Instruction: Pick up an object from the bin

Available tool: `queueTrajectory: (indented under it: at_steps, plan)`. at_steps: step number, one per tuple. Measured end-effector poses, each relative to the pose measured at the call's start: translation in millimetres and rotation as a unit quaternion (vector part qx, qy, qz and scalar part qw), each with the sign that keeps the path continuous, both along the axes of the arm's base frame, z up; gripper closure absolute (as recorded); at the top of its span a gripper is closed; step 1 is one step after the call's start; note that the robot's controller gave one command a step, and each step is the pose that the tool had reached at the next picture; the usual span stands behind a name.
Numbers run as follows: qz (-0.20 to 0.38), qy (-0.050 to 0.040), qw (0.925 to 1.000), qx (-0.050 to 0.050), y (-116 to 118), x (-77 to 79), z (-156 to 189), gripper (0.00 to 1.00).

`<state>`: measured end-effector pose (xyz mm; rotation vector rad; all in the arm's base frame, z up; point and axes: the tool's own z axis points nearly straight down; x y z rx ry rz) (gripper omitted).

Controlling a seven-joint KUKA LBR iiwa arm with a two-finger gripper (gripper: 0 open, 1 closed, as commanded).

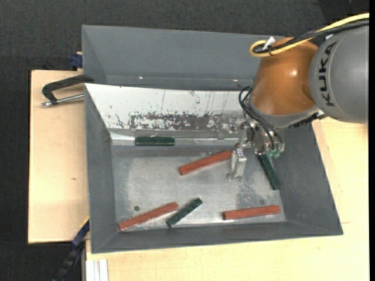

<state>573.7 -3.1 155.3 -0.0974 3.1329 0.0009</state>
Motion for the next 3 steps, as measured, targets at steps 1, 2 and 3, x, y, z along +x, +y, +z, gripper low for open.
queueTrajectory:
  at_steps: [1,2,3]
  plan:
    - [0.038,0.0026,0.9993,0.000,4.6,-5.6,-66.8,1.00]
    - [0.038,0.0025,0.9993,0.000,4.5,-5.6,-66.8,0.00]
    - [0.038,0.0025,0.9993,0.000,4.5,-5.6,-66.8,0.00]
